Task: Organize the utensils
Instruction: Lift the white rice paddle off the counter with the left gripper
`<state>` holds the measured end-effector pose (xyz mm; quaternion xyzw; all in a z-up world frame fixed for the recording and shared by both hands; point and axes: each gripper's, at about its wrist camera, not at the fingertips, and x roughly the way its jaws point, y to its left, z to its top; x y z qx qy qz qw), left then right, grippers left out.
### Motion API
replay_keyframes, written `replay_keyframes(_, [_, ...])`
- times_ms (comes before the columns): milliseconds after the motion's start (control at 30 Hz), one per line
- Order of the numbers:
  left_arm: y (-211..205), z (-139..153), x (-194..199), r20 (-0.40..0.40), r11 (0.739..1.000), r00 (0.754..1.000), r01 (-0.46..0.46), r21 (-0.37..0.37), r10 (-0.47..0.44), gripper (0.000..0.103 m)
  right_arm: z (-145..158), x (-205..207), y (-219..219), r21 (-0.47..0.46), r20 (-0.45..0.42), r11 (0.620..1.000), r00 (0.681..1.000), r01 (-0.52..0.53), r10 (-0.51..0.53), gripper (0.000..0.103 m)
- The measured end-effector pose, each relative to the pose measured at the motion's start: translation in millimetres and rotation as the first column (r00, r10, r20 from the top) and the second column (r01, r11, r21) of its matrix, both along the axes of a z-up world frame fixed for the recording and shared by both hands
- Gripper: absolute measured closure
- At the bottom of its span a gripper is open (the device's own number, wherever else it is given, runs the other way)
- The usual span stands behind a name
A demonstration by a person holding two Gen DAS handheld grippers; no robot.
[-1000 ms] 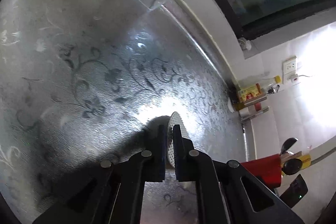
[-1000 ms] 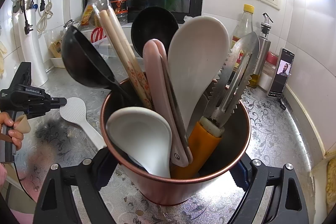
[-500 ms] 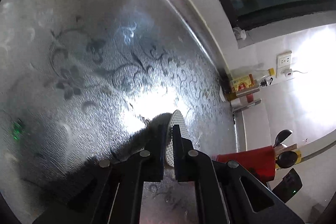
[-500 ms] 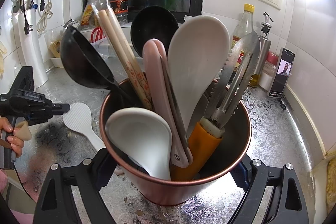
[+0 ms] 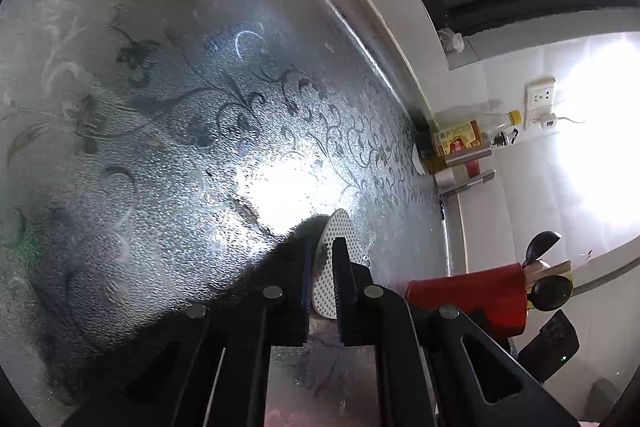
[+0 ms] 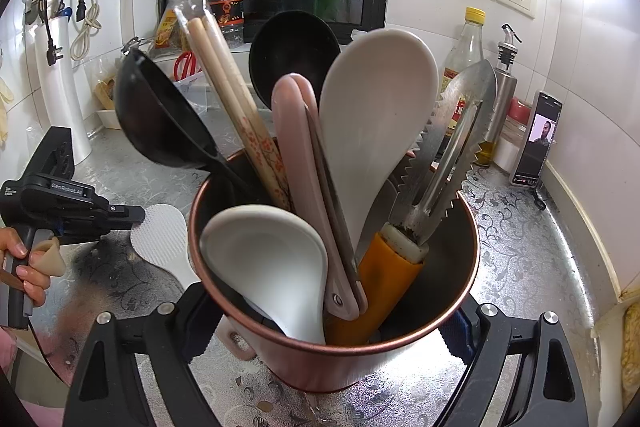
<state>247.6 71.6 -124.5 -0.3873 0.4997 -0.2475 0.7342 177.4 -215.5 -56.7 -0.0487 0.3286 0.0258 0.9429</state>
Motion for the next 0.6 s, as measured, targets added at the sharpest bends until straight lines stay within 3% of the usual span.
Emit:
replay_keyframes(367, [-10.8, 8.1, -4.6, 0.055, 0.999, 0.998, 0.035, 0.038, -0.037, 0.098, 0.2, 0.2, -0.1, 0.001, -0.001, 1.000, 1.000, 0.000, 0.000, 0.011])
replay_keyframes(600, [-15.8, 35.3, -6.4, 0.133, 0.988, 0.990, 0.016, 0.155, -0.037, 0.099, 0.3, -0.3, -0.5, 0.001, 0.000, 1.000, 1.000, 0.000, 0.000, 0.011])
